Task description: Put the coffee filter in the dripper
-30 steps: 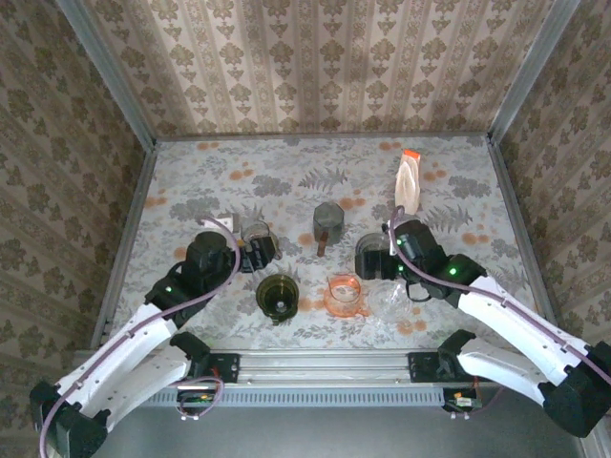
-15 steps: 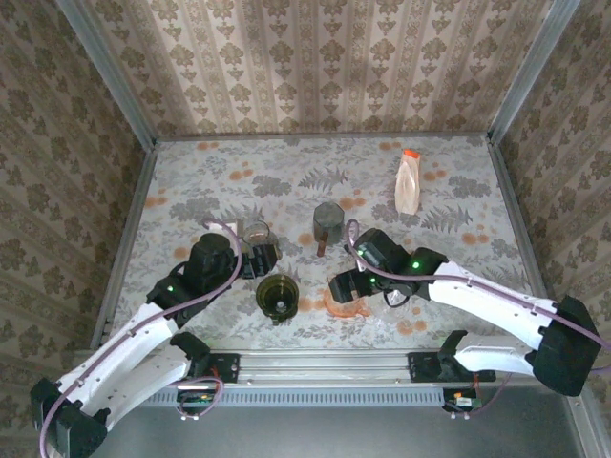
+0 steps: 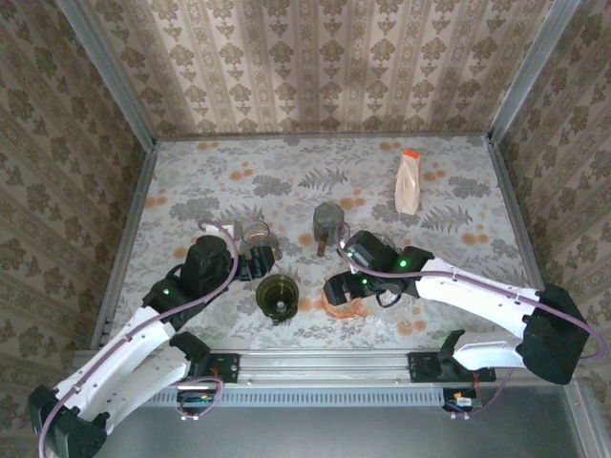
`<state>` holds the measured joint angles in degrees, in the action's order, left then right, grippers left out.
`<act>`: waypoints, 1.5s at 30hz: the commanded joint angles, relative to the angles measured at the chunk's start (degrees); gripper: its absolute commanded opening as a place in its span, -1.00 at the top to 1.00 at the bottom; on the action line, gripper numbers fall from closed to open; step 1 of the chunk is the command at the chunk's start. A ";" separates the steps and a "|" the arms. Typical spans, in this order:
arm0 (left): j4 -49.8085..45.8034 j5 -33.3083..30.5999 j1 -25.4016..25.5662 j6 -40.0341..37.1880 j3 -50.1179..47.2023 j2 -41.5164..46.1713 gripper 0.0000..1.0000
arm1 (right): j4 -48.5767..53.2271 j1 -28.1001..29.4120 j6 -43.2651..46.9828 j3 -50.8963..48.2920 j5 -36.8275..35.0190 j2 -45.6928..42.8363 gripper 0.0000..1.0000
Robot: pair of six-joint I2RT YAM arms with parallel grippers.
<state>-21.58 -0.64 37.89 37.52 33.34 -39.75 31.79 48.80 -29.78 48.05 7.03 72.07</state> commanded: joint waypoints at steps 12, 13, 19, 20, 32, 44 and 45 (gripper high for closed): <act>-3.03 1.19 -2.03 1.24 0.51 2.88 -0.82 | -5.00 3.46 -4.48 3.66 1.76 3.30 -0.80; -3.11 1.24 -2.12 1.24 0.54 2.92 -0.82 | -3.46 3.48 -4.16 3.96 0.30 2.66 -0.82; -4.59 1.33 -2.38 0.40 1.37 2.92 -0.83 | 9.47 3.42 -3.09 4.99 -7.98 -4.55 -0.84; -4.74 1.34 -2.38 0.23 1.46 2.92 -0.82 | 12.34 3.46 -2.86 5.12 -9.30 -5.98 -0.85; -7.05 1.94 -2.47 0.52 1.49 2.13 -0.77 | 33.42 3.94 -9.39 4.90 -16.14 -13.70 -0.65; -5.49 2.75 -2.82 1.46 -1.00 3.28 -0.77 | 40.61 4.46 -20.84 -1.39 -15.07 -19.35 -0.59; -5.40 2.91 -2.91 1.37 -1.10 3.27 -0.77 | 40.26 4.76 -21.58 -2.45 -14.81 -19.74 -0.56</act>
<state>-27.77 1.54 35.51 37.98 33.21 -37.21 68.84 52.80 -46.94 48.51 -8.56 53.19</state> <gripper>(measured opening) 0.885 0.796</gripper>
